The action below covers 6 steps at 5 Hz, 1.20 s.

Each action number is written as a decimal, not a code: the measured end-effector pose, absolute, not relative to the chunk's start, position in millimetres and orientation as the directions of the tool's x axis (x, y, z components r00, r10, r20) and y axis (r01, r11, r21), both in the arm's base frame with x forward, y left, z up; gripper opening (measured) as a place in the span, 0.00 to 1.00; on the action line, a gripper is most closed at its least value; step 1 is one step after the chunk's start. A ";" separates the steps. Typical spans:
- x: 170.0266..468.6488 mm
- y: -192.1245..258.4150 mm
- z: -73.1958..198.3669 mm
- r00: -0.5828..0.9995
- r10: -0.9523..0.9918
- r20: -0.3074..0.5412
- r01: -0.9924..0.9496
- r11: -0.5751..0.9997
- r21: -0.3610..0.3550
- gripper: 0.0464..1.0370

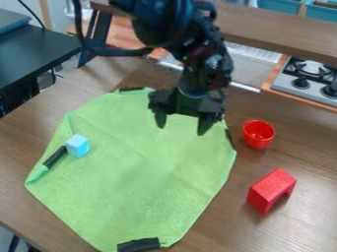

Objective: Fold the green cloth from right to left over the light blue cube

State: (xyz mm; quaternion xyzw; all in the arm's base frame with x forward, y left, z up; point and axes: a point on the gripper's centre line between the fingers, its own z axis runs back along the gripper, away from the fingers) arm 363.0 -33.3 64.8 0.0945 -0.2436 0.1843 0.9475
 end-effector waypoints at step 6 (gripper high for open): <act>384.8 -92.4 39.0 0.816 0.291 0.500 -0.370 0.927 0.065 0.96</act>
